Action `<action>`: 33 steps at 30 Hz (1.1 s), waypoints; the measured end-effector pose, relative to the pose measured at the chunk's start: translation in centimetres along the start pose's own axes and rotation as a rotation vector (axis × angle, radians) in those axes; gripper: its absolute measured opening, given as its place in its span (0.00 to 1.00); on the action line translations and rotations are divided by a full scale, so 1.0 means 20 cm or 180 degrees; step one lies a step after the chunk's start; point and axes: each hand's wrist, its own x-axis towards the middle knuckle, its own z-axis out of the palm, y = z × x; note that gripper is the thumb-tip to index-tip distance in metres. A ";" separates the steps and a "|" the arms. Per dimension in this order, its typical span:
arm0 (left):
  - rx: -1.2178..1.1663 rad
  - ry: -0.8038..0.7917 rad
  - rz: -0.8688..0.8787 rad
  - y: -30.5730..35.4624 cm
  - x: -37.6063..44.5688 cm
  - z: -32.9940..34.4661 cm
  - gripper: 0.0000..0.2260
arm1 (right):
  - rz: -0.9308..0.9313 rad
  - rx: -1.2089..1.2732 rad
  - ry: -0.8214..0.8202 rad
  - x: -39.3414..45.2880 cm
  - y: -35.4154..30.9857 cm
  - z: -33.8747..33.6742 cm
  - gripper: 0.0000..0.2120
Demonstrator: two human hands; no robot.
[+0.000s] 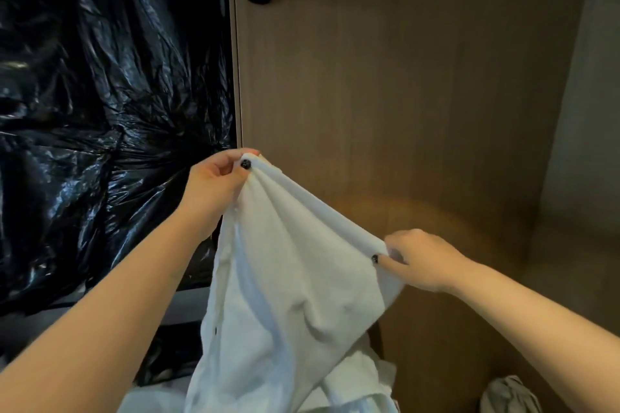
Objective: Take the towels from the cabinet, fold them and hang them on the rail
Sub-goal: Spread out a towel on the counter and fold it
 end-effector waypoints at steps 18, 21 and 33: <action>-0.0270 0.0532 -0.0593 0.29 0.03 -0.47 0.15 | -0.1407 0.0379 0.0167 -0.39 -0.96 0.16 0.23; -0.0087 0.0450 -0.0532 0.31 -0.02 -0.62 0.18 | -0.1211 0.0516 0.0144 -0.53 -1.02 0.14 0.23; 0.0485 -0.0276 -0.0256 0.32 -0.27 -0.82 0.18 | -0.0141 -0.1732 0.1274 -0.84 -0.82 -0.36 0.32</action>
